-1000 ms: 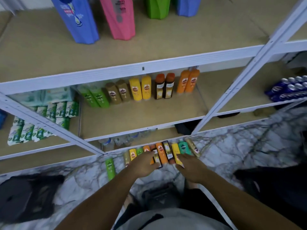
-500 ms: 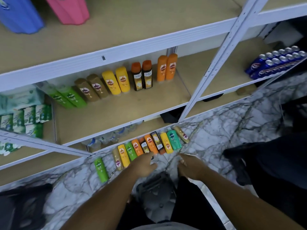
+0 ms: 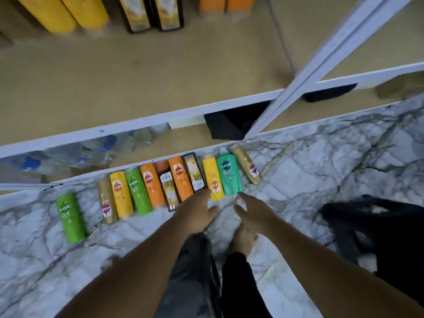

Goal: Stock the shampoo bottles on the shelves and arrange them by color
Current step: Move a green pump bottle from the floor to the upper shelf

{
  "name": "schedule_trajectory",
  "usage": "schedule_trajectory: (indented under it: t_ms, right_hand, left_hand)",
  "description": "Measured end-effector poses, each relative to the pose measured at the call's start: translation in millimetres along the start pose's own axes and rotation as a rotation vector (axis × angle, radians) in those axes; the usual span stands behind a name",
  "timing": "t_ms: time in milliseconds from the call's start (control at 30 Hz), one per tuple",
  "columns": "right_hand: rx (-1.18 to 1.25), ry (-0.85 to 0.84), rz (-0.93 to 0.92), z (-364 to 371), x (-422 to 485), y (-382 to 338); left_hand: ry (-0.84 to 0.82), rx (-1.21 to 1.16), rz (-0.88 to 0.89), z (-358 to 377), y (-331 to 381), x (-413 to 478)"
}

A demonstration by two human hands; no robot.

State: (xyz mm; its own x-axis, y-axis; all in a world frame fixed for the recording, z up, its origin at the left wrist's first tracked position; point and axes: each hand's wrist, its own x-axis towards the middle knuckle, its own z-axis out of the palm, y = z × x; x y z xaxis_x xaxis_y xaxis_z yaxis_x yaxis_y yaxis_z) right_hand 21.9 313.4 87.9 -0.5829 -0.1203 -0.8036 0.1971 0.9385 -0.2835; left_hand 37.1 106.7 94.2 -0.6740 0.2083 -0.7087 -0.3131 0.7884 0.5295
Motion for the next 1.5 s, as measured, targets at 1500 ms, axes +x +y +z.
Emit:
schedule_trajectory:
  t_ms: [1500]
  right_hand:
    - [0.418,0.206,-0.436,27.5,94.4,43.8]
  left_hand:
    - [0.184,-0.659,0.18,129.8,-61.7,127.0]
